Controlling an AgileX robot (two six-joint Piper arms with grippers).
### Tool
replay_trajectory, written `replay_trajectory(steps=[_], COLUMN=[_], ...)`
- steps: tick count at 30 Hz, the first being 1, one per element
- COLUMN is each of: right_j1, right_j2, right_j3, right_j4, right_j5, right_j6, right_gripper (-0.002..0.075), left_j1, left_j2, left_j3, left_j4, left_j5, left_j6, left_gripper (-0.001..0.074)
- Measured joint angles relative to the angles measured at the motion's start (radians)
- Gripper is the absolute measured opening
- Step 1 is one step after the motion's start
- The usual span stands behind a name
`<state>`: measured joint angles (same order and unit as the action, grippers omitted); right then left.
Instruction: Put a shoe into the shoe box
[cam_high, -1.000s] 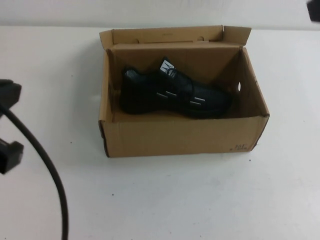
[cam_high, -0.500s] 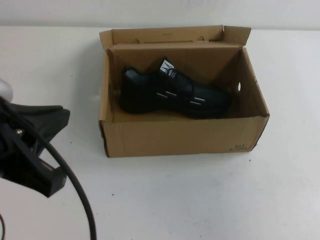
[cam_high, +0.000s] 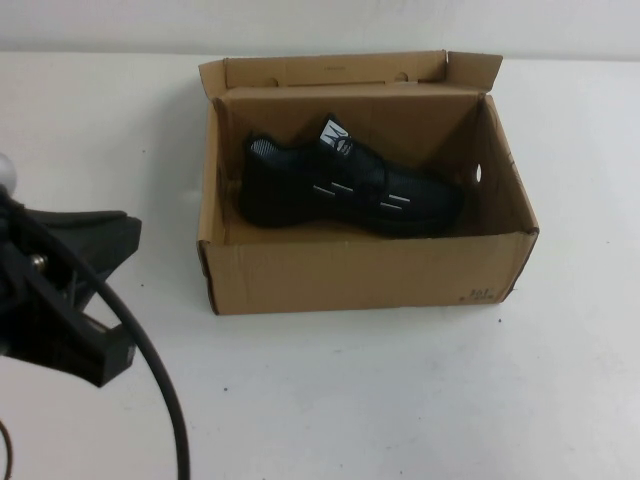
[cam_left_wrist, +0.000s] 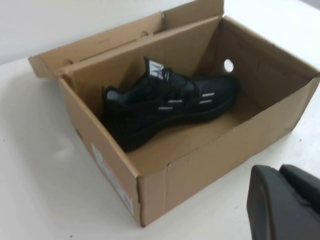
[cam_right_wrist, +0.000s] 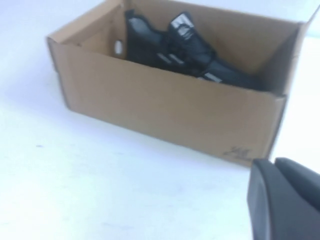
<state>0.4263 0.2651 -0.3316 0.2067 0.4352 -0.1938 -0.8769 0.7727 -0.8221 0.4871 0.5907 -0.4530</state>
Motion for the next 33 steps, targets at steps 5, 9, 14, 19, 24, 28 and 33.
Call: replay_trajectory(steps=[5, 9, 14, 19, 24, 28, 33], right_j1=[0.0, 0.0, 0.0, 0.0, 0.0, 0.0, 0.0], right_j2=[0.0, 0.0, 0.0, 0.0, 0.0, 0.0, 0.0], right_j3=[0.0, 0.0, 0.0, 0.0, 0.0, 0.0, 0.0], right_j4=[0.105, 0.133, 0.152, 0.158, 0.158, 0.158, 0.158], right_j5=[0.024, 0.034, 0.036, 0.039, 0.04, 0.044, 0.055], right_j6=[0.0, 0.0, 0.0, 0.0, 0.0, 0.0, 0.0], right_gripper=[-0.0016, -0.0016, -0.0016, -0.0016, -0.0016, -0.0016, -0.0016], left_j1=[0.0, 0.0, 0.0, 0.0, 0.0, 0.0, 0.0], left_j2=[0.0, 0.0, 0.0, 0.0, -0.002, -0.033, -0.091], left_j3=[0.0, 0.0, 0.001, 0.001, 0.001, 0.022, 0.054], left_j4=[0.0, 0.0, 0.004, 0.061, 0.084, 0.084, 0.082], left_j5=[0.036, 0.053, 0.066, 0.084, 0.125, 0.14, 0.14], left_j6=[-0.004, -0.004, -0.004, -0.004, -0.004, -0.004, -0.004], left_gripper=[-0.0001, -0.0001, -0.0001, -0.0001, -0.0001, -0.0001, -0.0001])
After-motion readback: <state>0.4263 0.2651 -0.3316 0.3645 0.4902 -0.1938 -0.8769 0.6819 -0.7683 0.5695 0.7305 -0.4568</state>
